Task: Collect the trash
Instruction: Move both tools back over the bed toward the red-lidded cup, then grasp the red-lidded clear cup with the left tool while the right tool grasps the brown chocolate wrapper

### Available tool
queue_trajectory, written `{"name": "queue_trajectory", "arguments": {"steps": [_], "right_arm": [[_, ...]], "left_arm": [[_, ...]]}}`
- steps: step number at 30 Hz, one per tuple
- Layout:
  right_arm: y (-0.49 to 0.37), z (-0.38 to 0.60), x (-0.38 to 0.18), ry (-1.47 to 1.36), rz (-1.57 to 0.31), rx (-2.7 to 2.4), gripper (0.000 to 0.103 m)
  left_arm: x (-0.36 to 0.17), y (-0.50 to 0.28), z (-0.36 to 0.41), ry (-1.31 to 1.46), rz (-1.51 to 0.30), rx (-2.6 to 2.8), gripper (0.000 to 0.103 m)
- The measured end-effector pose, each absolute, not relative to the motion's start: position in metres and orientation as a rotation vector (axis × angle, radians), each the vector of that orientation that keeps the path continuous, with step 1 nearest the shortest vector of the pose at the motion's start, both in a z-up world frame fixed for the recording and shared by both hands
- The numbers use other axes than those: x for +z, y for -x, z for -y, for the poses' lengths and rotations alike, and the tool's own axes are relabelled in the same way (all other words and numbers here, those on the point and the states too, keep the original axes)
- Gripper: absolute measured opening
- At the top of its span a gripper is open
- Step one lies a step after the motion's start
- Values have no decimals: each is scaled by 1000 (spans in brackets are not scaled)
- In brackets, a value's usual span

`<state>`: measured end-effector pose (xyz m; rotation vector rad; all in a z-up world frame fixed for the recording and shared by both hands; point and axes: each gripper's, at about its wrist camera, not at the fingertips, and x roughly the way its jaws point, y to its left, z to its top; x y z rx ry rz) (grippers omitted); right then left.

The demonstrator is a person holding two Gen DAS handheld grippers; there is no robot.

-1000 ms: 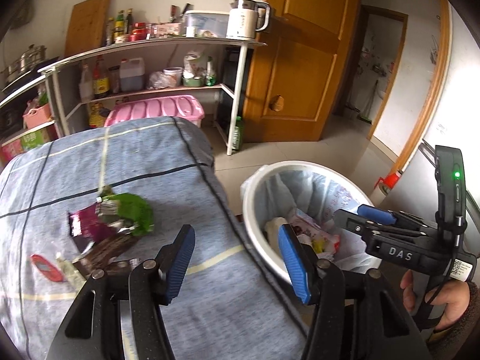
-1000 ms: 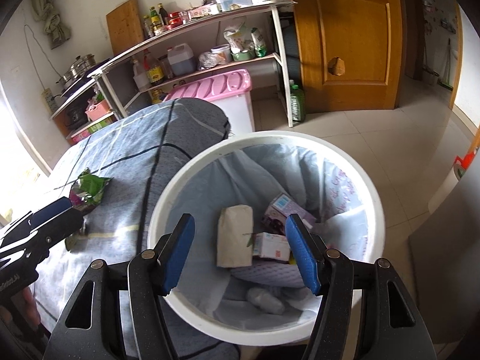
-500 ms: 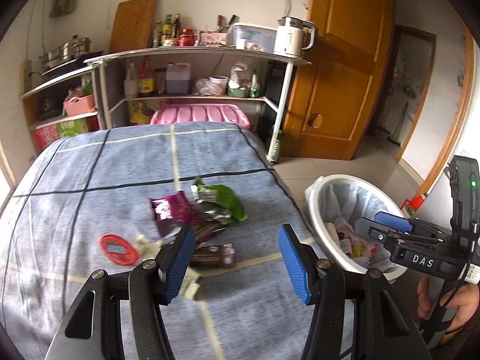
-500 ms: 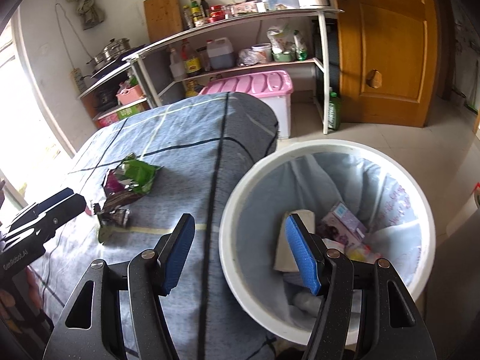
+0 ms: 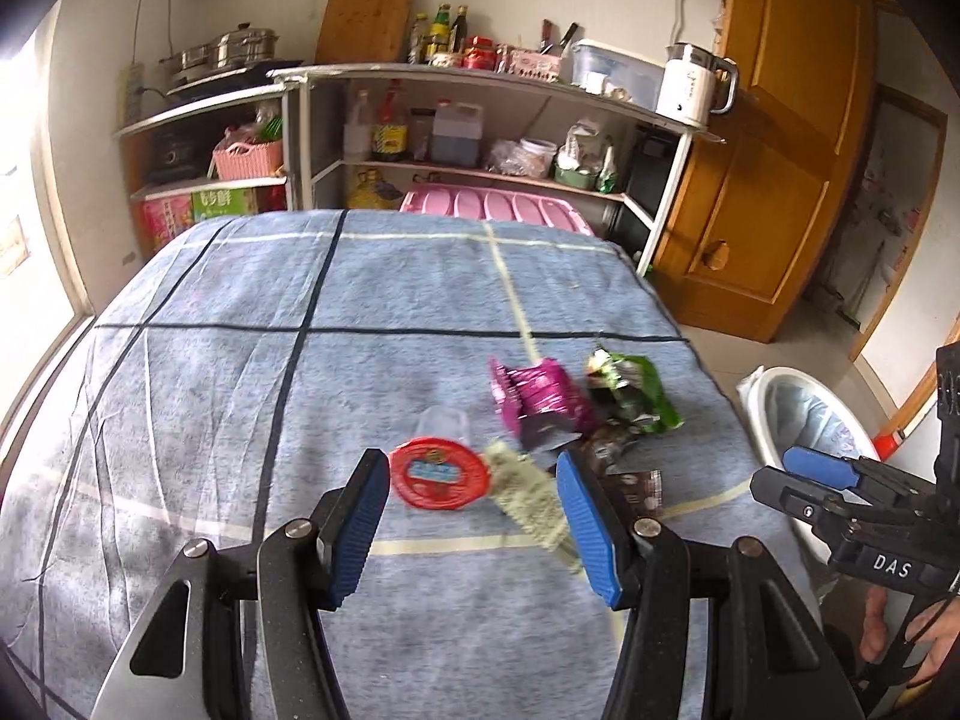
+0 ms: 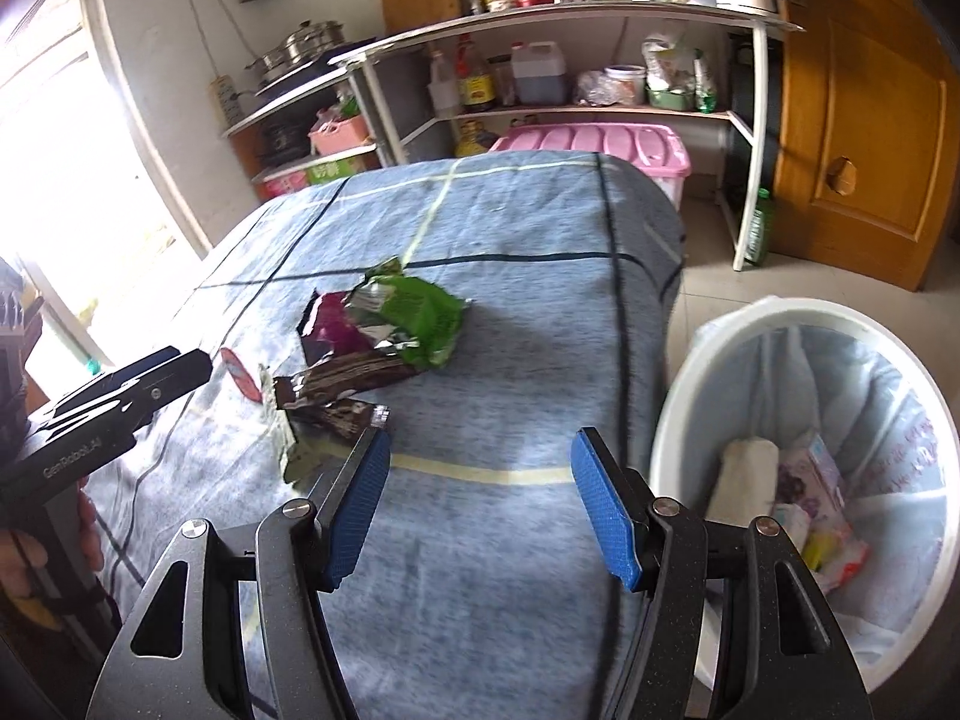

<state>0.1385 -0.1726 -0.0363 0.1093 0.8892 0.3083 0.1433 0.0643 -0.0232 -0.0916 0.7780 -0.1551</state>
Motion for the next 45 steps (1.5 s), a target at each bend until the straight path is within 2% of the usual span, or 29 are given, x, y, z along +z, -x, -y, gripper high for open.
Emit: {"name": "queue_trajectory", "arguments": {"steps": [10, 31, 33, 37, 39, 40, 42, 44, 45], "right_arm": [[-163, 120, -51, 50, -920, 401, 64], [-169, 78, -72, 178, -934, 536, 63], [-168, 75, -72, 198, -929, 521, 48], [-165, 74, -73, 201, -930, 530, 37], [-163, 73, -73, 202, -928, 529, 28], [-161, 72, -73, 203, -926, 529, 25], [-160, 71, -73, 205, -925, 528, 22], [-160, 70, -73, 184, -931, 556, 9], [-160, 69, -74, 176, -934, 564, 9]], "left_arm": [[-41, -164, -88, 131, -818, -151, 58], [-57, -195, -86, 137, -872, -163, 58], [-59, -197, -89, 145, -878, -162, 58], [-61, -201, -92, 144, -887, -142, 58], [-64, -202, -93, 149, -897, -142, 58], [-65, -203, -95, 154, -899, -137, 54], [-68, -204, -97, 158, -904, -131, 54], [-68, -202, -100, 161, -901, -120, 54], [-66, -200, -101, 156, -896, -117, 54]]}}
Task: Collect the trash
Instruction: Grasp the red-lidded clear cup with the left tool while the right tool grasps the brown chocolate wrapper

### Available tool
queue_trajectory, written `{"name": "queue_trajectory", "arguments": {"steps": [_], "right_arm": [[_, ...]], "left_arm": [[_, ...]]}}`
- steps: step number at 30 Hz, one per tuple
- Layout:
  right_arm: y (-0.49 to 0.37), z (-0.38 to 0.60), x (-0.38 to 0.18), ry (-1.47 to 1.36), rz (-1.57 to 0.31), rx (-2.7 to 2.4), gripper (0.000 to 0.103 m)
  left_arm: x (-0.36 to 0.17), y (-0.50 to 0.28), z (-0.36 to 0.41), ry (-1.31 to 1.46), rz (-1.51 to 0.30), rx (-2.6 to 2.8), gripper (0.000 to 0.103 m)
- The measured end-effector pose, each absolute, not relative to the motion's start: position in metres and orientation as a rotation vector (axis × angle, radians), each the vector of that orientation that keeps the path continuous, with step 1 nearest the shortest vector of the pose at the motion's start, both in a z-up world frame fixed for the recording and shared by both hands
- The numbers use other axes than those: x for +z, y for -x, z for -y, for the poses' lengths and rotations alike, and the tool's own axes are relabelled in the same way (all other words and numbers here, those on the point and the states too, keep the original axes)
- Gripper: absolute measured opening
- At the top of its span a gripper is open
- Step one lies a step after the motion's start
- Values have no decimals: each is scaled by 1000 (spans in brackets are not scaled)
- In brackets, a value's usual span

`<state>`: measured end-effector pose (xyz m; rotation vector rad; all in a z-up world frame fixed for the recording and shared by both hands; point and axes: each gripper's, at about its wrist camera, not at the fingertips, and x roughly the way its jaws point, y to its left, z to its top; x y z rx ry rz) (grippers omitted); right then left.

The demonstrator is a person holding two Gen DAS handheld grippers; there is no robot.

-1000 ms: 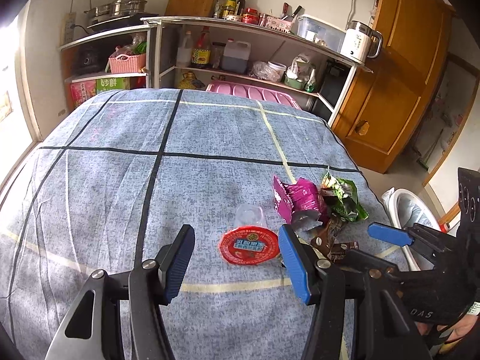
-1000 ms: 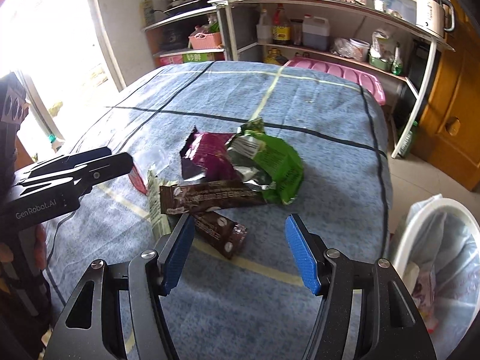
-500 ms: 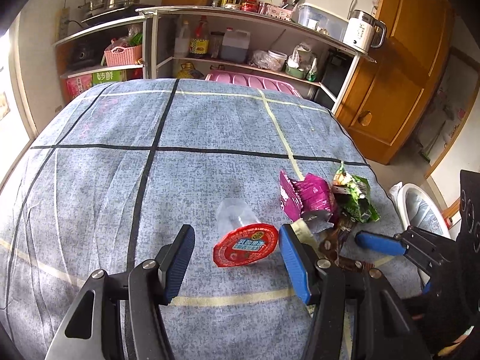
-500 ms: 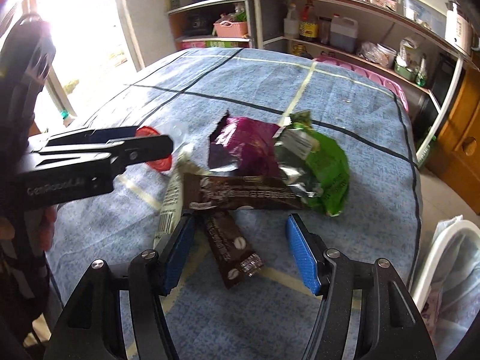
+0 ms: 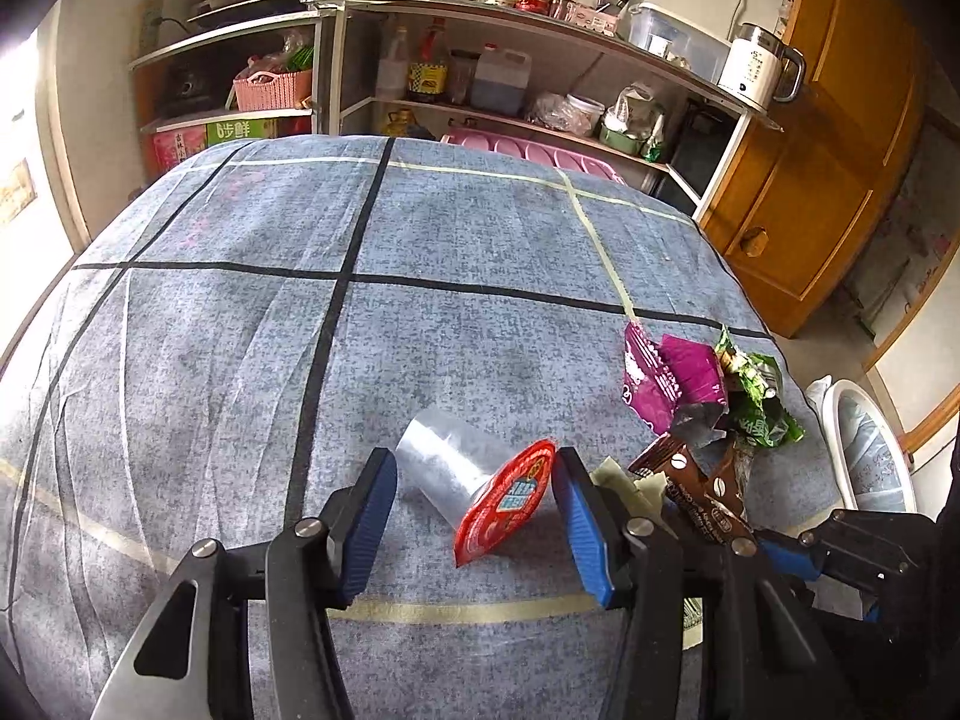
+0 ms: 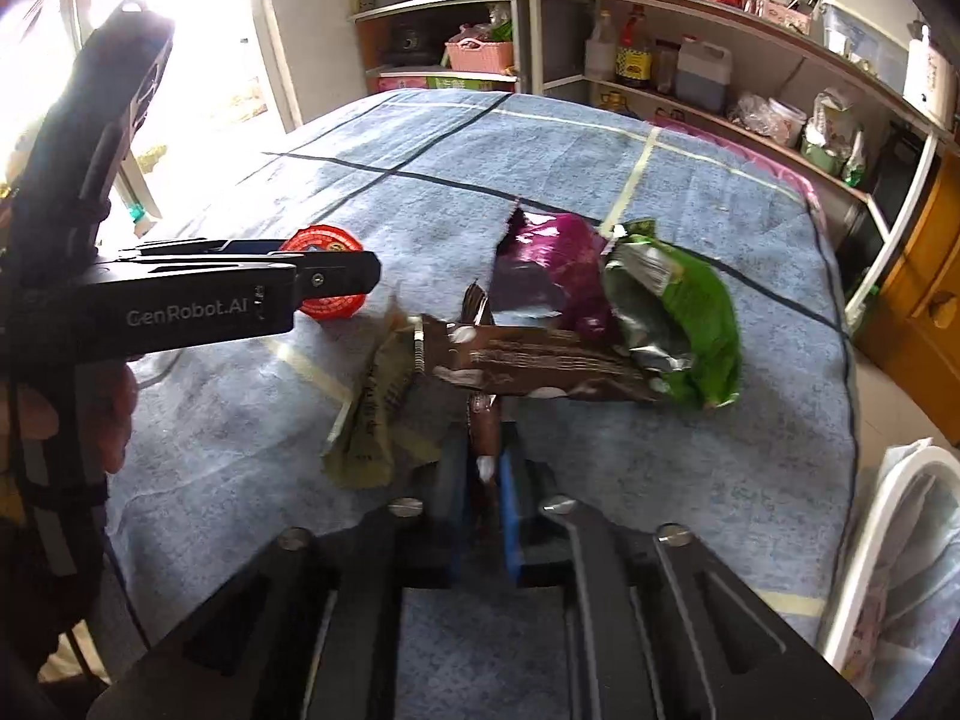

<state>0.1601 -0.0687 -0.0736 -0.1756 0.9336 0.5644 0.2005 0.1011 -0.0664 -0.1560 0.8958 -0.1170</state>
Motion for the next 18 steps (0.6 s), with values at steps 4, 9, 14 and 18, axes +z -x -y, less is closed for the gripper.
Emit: {"name": "queue_trajectory", "arguments": {"steps": [4, 9, 14, 18], "right_arm": [[-156, 59, -74, 176, -934, 593, 9], [-148, 44, -73, 200, -925, 632, 8], [-153, 58, -73, 135, -951, 588, 8], [-150, 77, -71, 92, -963, 500, 8]], "left_arm": [[-63, -195, -110, 155, -879, -97, 54], [-63, -189, -126, 179, -876, -62, 54], [-64, -180, -127, 195, -875, -81, 54], [-60, -172, -123, 192, -863, -96, 54]]}}
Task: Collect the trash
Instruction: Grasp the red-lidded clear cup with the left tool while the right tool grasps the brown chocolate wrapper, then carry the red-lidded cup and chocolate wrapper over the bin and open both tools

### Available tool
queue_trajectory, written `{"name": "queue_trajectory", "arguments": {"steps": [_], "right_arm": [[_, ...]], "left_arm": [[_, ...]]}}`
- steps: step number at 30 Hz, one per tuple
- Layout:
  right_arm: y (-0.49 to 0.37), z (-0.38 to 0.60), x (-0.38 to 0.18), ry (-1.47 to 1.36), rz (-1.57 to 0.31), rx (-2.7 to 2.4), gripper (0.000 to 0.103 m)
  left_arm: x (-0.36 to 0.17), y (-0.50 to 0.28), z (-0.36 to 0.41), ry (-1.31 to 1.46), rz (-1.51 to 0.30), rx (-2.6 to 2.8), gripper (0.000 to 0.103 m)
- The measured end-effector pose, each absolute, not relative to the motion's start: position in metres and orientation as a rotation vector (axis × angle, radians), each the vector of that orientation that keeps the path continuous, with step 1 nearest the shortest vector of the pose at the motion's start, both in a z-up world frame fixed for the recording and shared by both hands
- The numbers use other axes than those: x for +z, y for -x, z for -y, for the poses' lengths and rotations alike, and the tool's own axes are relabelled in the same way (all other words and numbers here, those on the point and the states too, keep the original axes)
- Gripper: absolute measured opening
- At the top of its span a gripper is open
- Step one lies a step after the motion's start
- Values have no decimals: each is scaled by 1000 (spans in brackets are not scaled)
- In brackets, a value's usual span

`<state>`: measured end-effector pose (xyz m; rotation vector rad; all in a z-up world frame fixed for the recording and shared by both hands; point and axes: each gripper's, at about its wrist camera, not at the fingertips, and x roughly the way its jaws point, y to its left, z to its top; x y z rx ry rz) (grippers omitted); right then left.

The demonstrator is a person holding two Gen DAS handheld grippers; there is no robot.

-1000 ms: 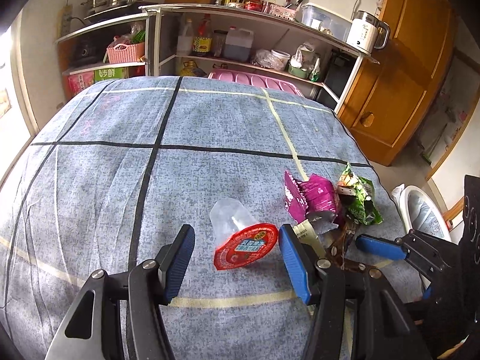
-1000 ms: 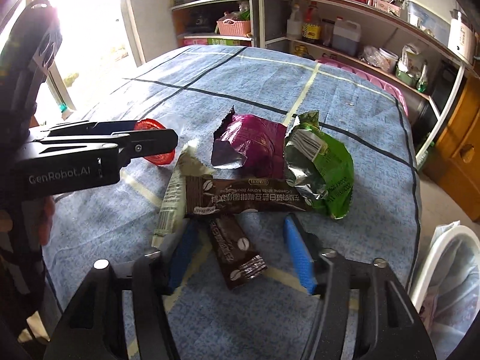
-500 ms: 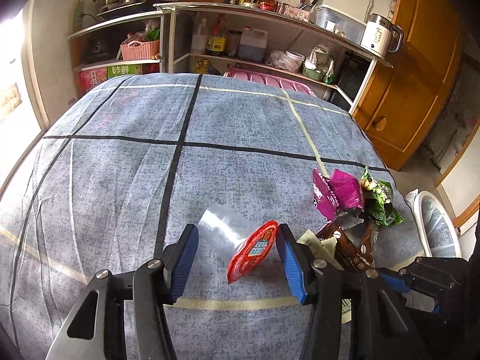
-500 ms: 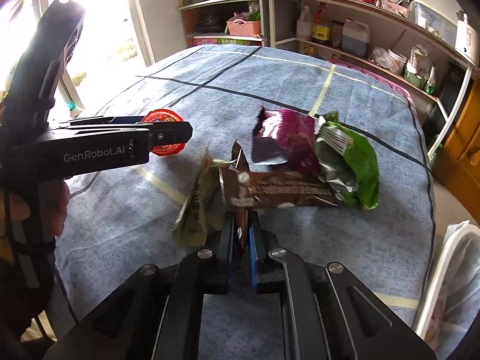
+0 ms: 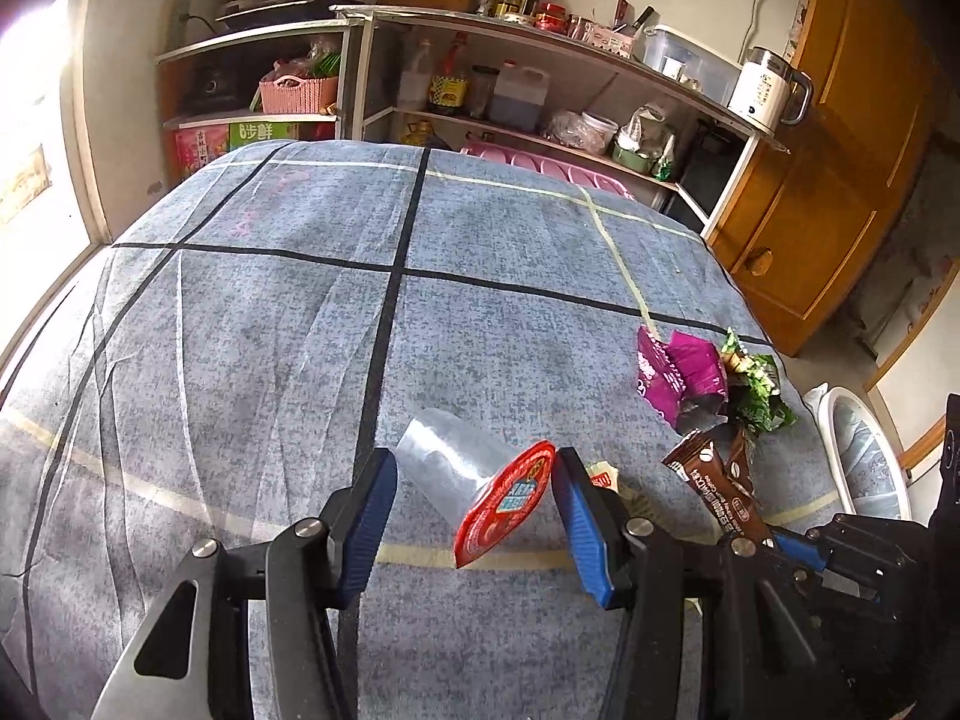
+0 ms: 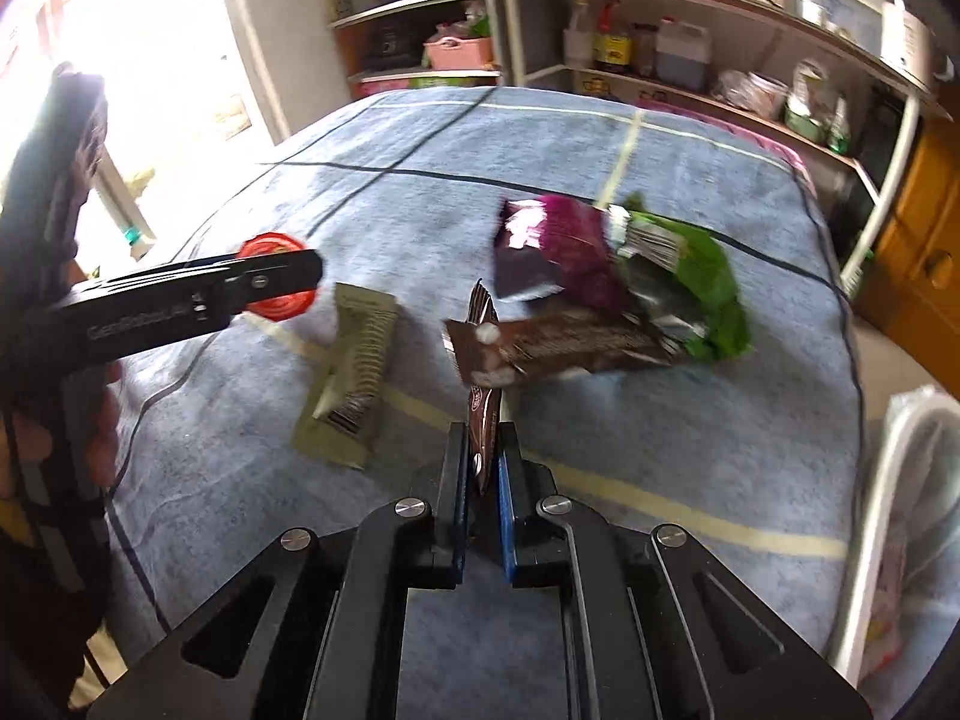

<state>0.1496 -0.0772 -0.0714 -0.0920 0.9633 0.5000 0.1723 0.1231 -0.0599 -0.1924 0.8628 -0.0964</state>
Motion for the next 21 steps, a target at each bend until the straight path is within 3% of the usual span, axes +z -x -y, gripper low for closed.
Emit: {"name": "queue_trajectory", "arguments": {"steps": [21], "right_arm": [[-99, 131, -51, -114, -926, 409, 8]], "left_arm": [[-28, -114, -70, 101, -802, -239, 54]]}}
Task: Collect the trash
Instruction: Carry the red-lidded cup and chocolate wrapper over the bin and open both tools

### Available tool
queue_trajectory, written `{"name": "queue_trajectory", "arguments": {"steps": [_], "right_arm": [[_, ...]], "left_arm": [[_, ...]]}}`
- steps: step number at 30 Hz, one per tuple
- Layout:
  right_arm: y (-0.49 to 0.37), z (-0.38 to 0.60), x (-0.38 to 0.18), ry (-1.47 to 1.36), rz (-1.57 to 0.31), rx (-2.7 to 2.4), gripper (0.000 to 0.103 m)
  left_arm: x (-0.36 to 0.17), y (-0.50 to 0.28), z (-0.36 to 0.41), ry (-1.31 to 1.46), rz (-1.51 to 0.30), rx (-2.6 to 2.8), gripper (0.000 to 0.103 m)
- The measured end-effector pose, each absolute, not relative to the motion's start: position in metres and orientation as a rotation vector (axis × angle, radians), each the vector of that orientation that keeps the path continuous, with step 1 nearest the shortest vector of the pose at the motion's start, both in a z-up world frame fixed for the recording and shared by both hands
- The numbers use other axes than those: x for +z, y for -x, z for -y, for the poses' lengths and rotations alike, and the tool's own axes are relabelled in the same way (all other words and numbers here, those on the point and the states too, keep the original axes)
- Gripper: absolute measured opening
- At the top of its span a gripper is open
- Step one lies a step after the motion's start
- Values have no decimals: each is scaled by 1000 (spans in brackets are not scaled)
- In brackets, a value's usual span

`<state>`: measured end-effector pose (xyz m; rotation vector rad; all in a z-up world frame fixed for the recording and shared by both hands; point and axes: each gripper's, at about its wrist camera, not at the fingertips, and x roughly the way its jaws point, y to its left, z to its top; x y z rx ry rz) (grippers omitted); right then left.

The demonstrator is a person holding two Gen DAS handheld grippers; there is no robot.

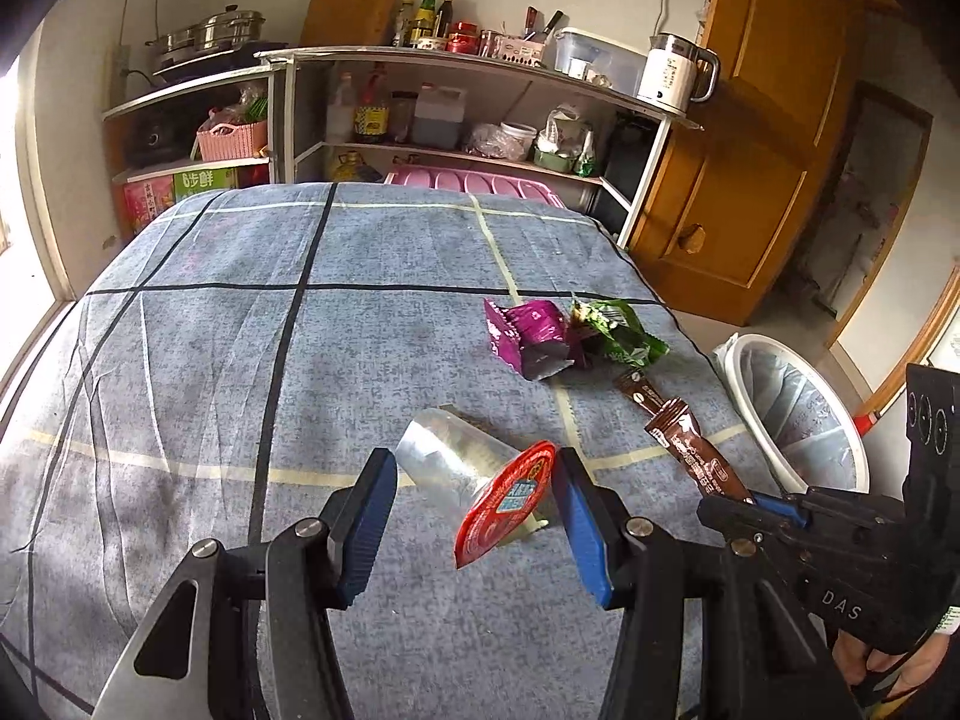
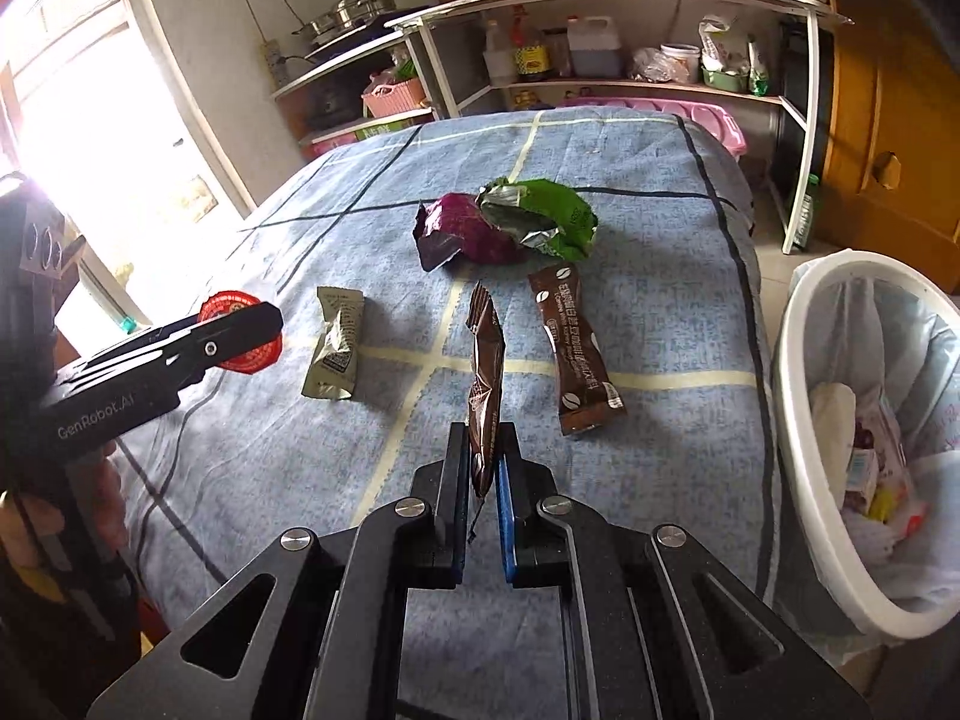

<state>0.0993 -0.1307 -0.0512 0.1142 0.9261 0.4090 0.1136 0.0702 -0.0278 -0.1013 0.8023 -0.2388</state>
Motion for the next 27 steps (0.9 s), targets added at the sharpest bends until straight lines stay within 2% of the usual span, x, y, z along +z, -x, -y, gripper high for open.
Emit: {"name": "queue_trajectory", "arguments": {"steps": [27], "right_arm": [[-70, 230, -8, -209, -792, 220, 9]], "left_arm": [[14, -100, 52, -31, -716, -478, 54]]}}
